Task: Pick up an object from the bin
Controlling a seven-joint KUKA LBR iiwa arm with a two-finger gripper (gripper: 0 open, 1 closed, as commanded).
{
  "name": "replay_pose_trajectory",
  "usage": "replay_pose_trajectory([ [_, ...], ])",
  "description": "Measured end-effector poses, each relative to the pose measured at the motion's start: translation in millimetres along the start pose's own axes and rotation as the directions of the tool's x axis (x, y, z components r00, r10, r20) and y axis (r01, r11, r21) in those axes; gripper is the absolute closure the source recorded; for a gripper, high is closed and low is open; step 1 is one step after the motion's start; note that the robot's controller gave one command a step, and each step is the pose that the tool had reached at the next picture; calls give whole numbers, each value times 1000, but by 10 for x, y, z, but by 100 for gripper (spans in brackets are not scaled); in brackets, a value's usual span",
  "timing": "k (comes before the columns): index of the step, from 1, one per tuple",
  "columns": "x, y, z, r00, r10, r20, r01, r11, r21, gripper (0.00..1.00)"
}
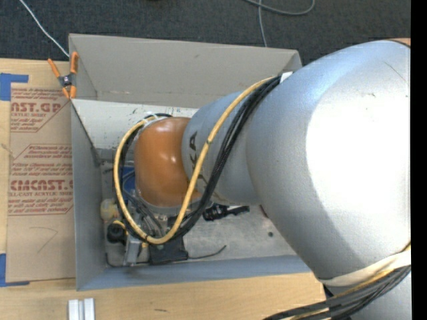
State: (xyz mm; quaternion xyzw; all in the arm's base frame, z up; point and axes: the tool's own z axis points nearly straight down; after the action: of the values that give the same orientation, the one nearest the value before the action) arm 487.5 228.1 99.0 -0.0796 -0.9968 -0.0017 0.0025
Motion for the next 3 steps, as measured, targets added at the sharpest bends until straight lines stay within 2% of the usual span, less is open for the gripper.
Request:
replay_pose_trajectory([
  [1, 82, 52, 293, 988, 152, 12, -152, 988, -5, 0],
  [2, 10, -96, 293, 996, 87, 1, -87, 996, 0, 100],
  [3, 14, -96, 297, 996, 88, 0, -88, 996, 0, 100],
])
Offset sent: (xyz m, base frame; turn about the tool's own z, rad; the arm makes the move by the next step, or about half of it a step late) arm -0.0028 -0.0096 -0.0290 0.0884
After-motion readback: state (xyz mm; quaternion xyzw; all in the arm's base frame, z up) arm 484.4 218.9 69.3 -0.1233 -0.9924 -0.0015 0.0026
